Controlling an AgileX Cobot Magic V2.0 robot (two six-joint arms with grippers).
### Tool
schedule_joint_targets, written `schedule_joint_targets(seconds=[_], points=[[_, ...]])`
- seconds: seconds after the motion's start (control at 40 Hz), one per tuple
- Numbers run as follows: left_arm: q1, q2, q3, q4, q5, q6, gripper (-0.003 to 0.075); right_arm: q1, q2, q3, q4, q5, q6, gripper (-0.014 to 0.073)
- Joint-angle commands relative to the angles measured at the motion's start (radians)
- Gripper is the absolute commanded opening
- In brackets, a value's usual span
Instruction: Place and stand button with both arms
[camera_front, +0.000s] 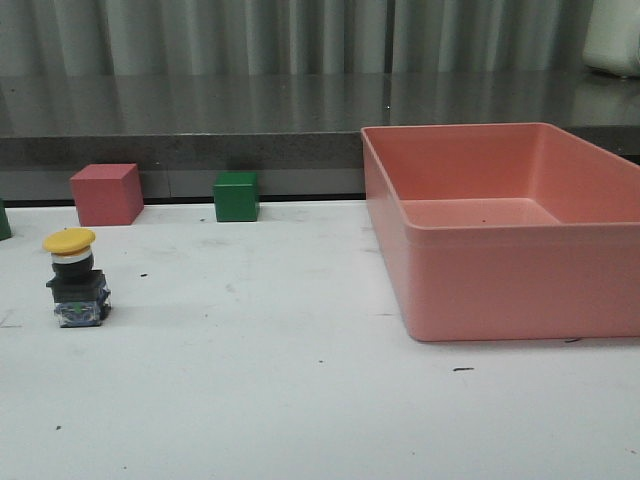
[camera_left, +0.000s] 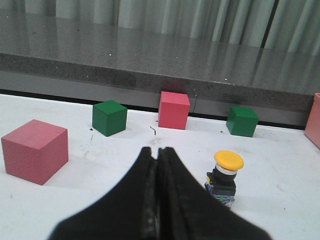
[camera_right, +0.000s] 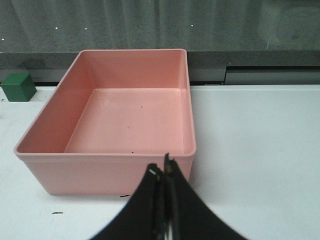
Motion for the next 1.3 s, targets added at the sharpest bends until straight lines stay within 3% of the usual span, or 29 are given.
schedule_joint_targets(seconds=[0.0,0.649,0.974,1.273], points=[[0.000,-0.024,0.014,-0.010,-0.087,-0.011,-0.0020,-0.003,0.011,-0.026,-0.005,-0.080,-0.007,-0.0069],[0.000,-0.024,0.014,-0.010,-0.087,-0.011,-0.0020,-0.003,0.011,-0.013,-0.005,-0.102,-0.007,-0.0069],[0.000,-0.024,0.014,-0.010,-0.087,-0.011,-0.0020,-0.003,0.002,0.282,-0.005,-0.424,-0.007,-0.0069],[0.000,-0.024,0.014,-0.010,-0.087,-0.011,-0.0020,-0.004,-0.077,0.396,-0.004,-0.388,-0.007,-0.0069]])
